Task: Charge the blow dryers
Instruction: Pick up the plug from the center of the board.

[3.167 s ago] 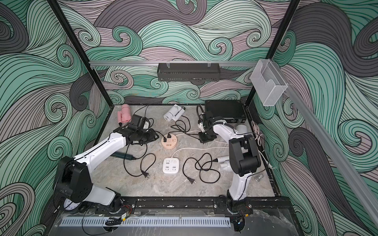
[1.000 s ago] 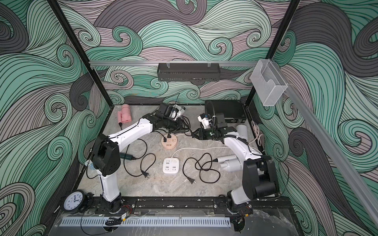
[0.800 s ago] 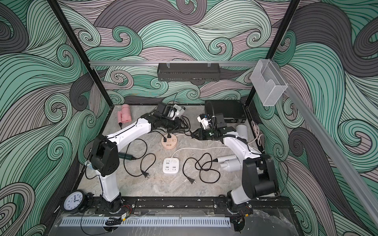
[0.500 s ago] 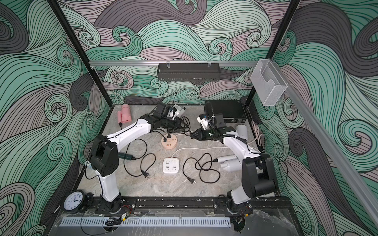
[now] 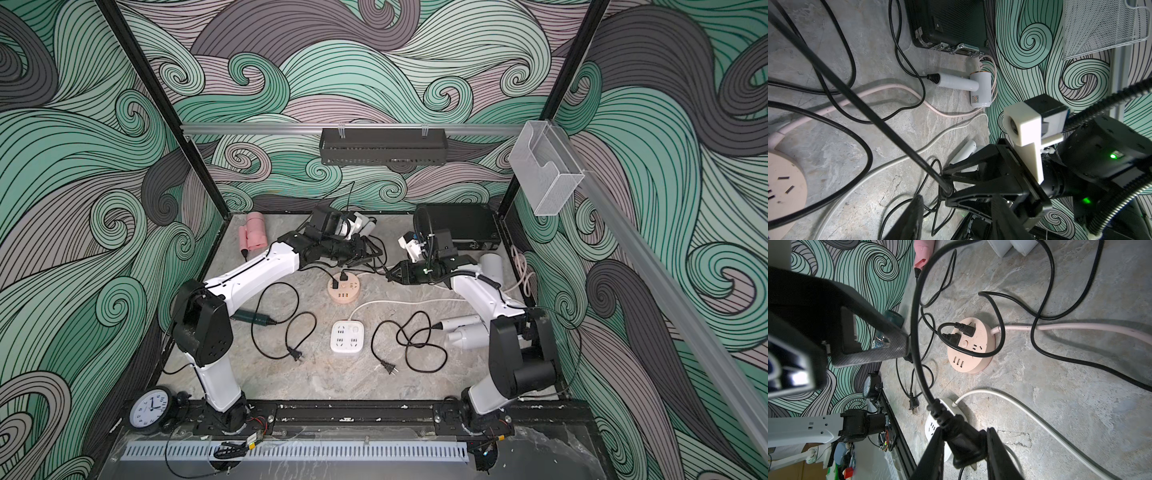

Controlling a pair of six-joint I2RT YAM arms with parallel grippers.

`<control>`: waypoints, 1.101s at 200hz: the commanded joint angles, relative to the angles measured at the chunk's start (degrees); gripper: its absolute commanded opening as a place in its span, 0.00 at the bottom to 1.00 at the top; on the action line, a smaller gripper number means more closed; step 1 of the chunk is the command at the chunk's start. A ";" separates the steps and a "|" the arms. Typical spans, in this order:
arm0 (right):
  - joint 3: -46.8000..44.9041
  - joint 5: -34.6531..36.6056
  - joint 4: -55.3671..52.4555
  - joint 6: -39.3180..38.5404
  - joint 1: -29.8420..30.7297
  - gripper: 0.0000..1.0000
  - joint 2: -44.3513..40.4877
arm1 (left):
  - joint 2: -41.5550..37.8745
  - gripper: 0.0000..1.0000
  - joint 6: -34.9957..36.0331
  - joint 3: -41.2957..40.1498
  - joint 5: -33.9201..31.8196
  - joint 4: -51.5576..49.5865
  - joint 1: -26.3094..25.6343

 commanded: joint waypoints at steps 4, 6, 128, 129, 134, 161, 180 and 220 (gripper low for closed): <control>1.51 -2.52 -0.33 -1.11 0.35 0.29 -0.79 | 1.35 0.49 1.20 1.96 0.73 -0.20 0.31; 1.51 -2.67 -0.23 -1.06 0.35 0.29 -0.87 | 1.46 0.49 1.21 2.02 0.74 -0.17 0.35; 2.47 -12.57 1.77 0.24 0.43 0.34 3.94 | 4.27 0.00 0.90 4.59 2.58 -1.95 0.45; 2.47 -12.40 1.78 0.27 0.43 0.35 3.94 | 4.23 0.00 0.88 4.69 2.58 -2.02 0.45; 2.47 -11.54 1.92 0.53 0.39 0.40 3.75 | 4.34 0.00 0.85 5.06 2.41 -2.76 0.45; 3.25 -8.40 0.96 0.39 0.35 0.54 2.41 | 4.56 0.00 0.73 6.62 0.10 -6.59 0.46; 3.78 -5.10 -0.47 0.38 0.40 0.56 0.94 | 4.75 0.00 1.24 8.05 -3.35 -10.09 0.28; 5.80 1.42 -3.29 -0.15 2.14 0.53 -1.46 | 6.73 0.00 0.42 11.94 -7.38 -15.50 -0.28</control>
